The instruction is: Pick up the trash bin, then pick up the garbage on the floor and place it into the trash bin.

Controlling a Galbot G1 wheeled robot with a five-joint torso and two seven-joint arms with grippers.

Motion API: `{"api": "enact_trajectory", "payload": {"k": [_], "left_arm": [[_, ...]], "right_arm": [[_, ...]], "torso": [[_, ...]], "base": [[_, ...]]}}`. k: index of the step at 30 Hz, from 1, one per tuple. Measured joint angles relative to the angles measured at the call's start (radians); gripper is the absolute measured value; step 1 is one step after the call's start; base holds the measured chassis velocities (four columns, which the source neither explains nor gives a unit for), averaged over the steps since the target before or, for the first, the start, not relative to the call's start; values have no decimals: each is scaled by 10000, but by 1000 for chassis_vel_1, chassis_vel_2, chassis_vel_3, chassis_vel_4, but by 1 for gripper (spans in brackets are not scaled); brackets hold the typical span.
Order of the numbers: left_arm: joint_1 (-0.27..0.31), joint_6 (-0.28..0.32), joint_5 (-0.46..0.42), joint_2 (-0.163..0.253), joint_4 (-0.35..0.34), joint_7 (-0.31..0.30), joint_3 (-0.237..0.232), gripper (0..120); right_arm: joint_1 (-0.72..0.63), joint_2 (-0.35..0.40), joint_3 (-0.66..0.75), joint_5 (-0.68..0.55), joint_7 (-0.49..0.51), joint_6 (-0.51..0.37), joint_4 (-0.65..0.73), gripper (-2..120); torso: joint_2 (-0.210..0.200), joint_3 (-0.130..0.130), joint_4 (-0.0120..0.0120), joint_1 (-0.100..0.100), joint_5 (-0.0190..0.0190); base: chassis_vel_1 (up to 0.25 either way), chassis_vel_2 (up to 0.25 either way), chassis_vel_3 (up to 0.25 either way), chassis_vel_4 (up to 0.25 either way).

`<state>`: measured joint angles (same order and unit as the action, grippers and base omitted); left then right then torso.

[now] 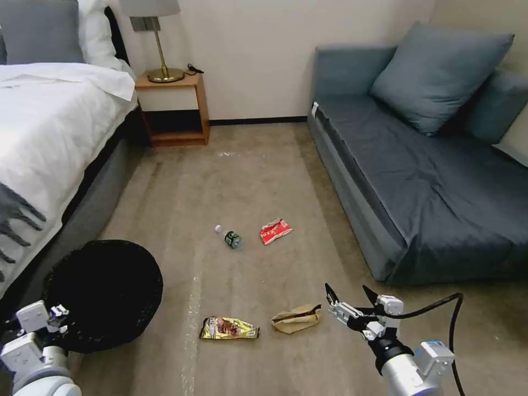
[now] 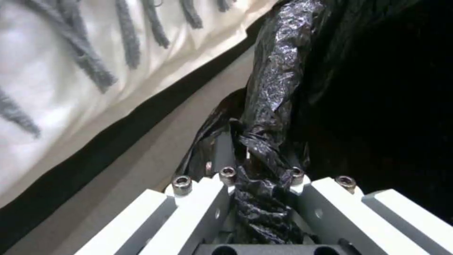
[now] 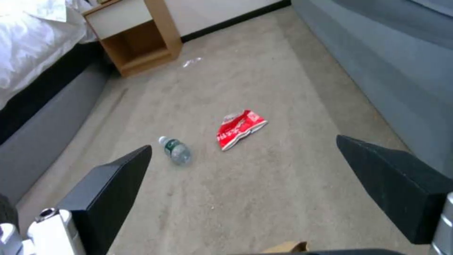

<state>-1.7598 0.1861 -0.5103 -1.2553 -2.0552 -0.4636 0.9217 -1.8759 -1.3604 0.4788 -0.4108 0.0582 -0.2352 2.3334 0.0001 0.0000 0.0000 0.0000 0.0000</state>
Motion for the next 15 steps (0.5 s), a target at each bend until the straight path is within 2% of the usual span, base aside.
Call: {"api": "enact_trajectory", "payload": {"k": [12, 15], "left_arm": [[46, -39, 59, -64, 82, 12, -32, 3], [71, -117, 64, -67, 158, 36, -72, 3]], "right_arm": [[100, 116, 41, -51, -23, 51, -277, 100], [303, 332, 36, -7, -136, 227, -717, 100]], "torso": [[0, 0, 0, 1, 0], [-1, 0, -1, 1, 0]], "base": [[-74, 72, 68, -67], [-50, 64, 63, -50]]}}
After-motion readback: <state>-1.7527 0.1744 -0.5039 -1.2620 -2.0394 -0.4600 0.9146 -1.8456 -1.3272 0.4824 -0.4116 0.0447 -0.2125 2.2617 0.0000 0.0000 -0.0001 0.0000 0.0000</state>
